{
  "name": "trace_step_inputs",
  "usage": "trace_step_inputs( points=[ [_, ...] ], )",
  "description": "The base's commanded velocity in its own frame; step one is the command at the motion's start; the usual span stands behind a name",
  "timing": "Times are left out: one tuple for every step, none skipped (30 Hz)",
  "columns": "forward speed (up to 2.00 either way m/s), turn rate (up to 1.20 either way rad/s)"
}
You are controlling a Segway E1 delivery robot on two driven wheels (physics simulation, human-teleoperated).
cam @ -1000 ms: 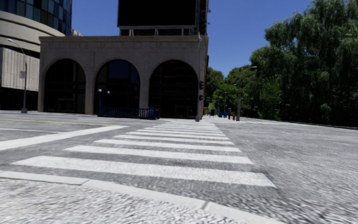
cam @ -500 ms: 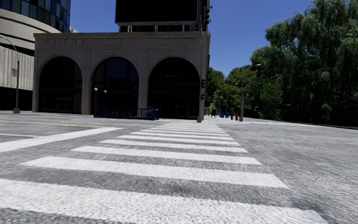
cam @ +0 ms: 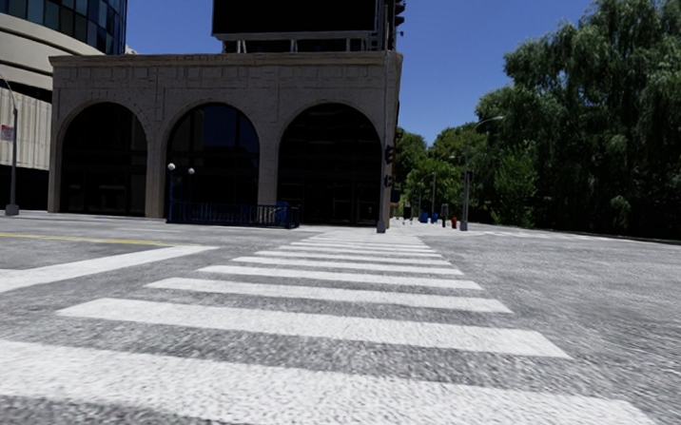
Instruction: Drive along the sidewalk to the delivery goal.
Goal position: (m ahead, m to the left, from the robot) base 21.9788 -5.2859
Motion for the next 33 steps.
trace_step_inputs(
  points=[
    [2.0, 0.0],
    [2.0, 0.0],
    [2.0, 0.0],
    [2.0, 0.0],
    [2.0, 0.0],
    [2.0, 0.0],
    [2.0, 0.0],
    [2.0, 0.0],
    [2.0, 0.0],
    [2.0, 0.0],
    [2.0, 0.0],
    [2.0, 0.0],
    [2.0, 0.0],
    [2.0, 0.0],
    [2.0, 0.0],
    [2.0, 0.0],
    [2.0, 0.0],
    [2.0, 0.0],
    [2.0, 0.0],
    [2.0, 0.0],
    [2.0, 0.0],
    [2.0, 0.0],
    [2.0, 0.0],
    [2.0, 0.0],
    [2.0, 0.0],
    [2.0, 0.0],
    [2.0, 0.0],
    [2.0, 0.0],
    [2.0, 0.0],
    [2.0, 0.0],
    [2.0, 0.0],
    [2.0, 0.0],
    [2.0, 0.0]
  ],
)
